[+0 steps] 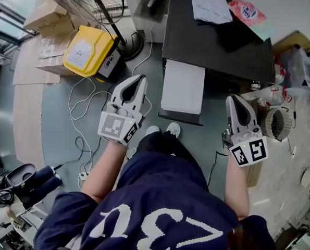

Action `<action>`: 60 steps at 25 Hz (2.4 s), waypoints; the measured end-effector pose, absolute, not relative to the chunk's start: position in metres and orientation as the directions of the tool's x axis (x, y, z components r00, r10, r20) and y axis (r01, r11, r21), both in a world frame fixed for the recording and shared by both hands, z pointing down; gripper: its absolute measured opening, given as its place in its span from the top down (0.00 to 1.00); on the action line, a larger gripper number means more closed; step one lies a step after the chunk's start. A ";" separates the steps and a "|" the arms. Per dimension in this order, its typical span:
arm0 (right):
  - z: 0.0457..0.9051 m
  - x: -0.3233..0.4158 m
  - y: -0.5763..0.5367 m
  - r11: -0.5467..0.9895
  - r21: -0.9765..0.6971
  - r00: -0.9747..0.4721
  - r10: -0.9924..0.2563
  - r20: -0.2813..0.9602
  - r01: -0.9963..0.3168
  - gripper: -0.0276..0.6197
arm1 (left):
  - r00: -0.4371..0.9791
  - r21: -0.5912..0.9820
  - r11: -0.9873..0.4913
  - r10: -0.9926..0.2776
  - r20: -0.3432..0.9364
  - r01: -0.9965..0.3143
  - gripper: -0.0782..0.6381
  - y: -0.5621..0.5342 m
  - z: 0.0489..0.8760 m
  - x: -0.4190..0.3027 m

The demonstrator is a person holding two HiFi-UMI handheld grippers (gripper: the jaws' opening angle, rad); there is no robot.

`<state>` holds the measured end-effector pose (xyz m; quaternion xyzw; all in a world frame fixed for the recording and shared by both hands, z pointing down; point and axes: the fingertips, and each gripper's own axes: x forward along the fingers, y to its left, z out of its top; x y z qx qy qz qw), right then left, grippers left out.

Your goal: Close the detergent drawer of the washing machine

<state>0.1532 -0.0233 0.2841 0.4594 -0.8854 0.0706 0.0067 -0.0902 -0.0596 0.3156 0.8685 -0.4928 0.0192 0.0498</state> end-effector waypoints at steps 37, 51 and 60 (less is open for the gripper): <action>0.528 0.114 0.062 0.830 -0.295 -0.792 -0.255 0.555 -0.474 0.79 | 0.895 0.364 -0.867 -0.180 0.409 -0.341 0.64 0.032 0.524 -0.041; 0.521 0.111 0.060 0.831 -0.298 -0.796 -0.252 0.551 -0.470 0.82 | 0.912 0.389 -0.872 -0.139 0.387 -0.298 0.75 0.039 0.517 -0.038; 0.502 0.118 0.050 0.842 -0.273 -0.806 -0.276 0.523 -0.466 0.83 | 0.897 0.331 -0.886 -0.179 0.404 -0.326 0.76 0.031 0.504 -0.035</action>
